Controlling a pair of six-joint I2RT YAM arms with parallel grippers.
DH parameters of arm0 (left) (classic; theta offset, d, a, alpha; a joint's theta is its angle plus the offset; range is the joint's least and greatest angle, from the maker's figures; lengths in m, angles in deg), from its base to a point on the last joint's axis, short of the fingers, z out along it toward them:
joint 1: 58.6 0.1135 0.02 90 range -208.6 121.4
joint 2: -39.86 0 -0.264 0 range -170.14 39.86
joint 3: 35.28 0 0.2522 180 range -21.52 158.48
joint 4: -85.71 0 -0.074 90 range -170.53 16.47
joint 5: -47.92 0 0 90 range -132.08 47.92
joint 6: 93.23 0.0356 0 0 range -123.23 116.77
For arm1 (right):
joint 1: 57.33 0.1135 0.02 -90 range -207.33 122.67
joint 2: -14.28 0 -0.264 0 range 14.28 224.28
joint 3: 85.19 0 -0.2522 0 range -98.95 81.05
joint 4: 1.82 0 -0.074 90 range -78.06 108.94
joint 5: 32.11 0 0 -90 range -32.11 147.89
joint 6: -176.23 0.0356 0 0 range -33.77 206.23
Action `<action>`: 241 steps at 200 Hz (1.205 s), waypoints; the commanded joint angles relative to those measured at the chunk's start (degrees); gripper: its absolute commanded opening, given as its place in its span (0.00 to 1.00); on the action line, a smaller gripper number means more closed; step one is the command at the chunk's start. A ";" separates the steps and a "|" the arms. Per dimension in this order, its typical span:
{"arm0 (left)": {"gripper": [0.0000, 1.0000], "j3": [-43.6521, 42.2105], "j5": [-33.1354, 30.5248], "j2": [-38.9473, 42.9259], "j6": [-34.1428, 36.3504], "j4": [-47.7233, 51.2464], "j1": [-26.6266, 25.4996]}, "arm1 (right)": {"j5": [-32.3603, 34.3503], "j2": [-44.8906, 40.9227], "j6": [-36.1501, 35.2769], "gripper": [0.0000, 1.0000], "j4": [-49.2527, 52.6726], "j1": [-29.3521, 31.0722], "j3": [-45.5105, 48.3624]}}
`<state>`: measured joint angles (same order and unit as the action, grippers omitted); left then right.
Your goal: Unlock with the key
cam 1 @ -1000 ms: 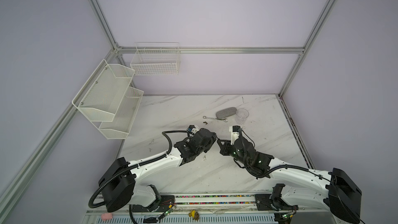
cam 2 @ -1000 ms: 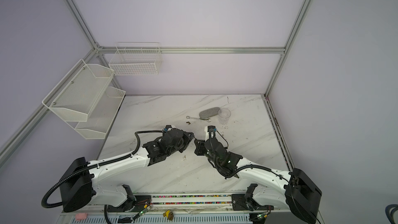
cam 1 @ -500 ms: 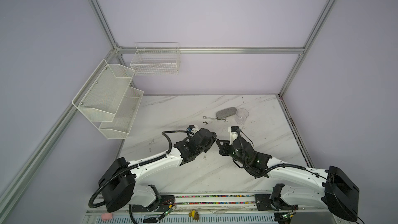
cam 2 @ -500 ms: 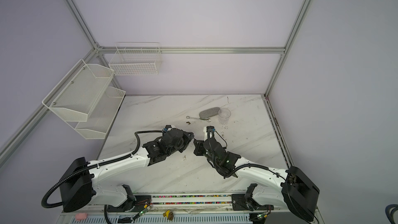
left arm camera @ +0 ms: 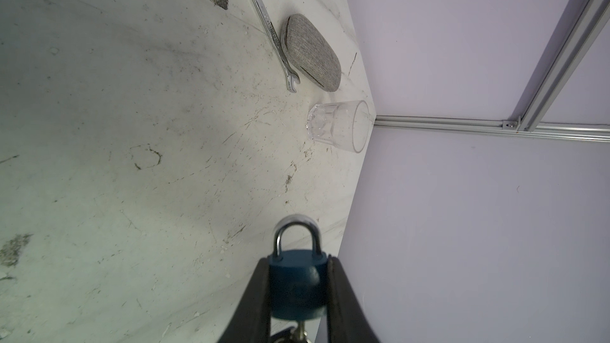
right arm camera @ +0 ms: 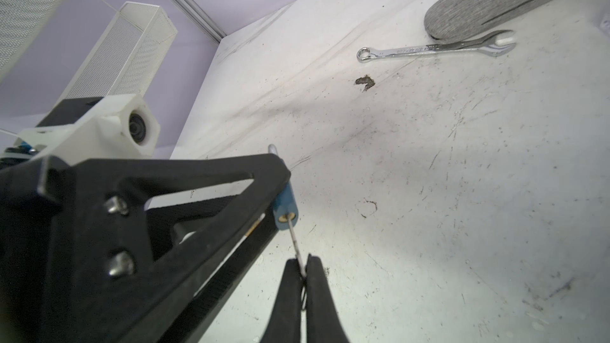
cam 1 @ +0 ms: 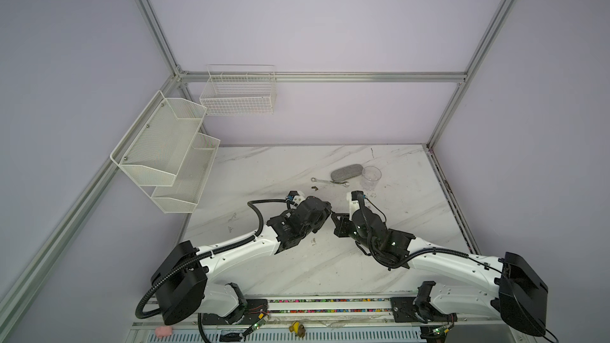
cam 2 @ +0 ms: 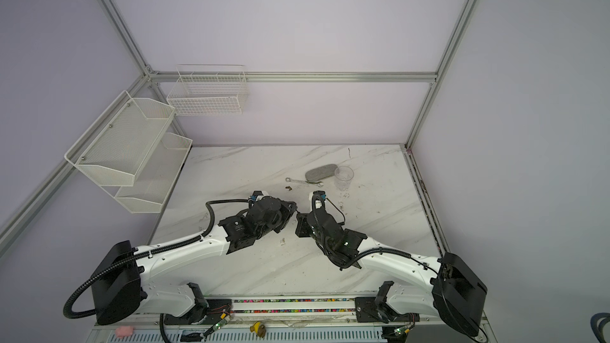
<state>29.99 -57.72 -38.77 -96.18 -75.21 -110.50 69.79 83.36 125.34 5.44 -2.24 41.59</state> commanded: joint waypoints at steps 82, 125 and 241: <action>0.00 1.63 5.12 2.49 -0.29 0.42 -2.92 | 6.52 0.51 -8.77 0.00 2.79 -0.39 -5.56; 0.00 0.78 5.08 3.09 -1.95 -2.69 -4.52 | -0.25 -0.21 -3.20 0.00 -3.20 -0.42 -3.43; 0.00 -0.35 0.83 3.16 -7.35 -3.43 -6.81 | 17.27 -0.27 -14.25 0.00 -7.03 1.78 -2.57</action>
<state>29.99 -63.84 -37.70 -102.30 -78.66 -113.41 78.23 82.81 114.87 7.12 0.08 38.79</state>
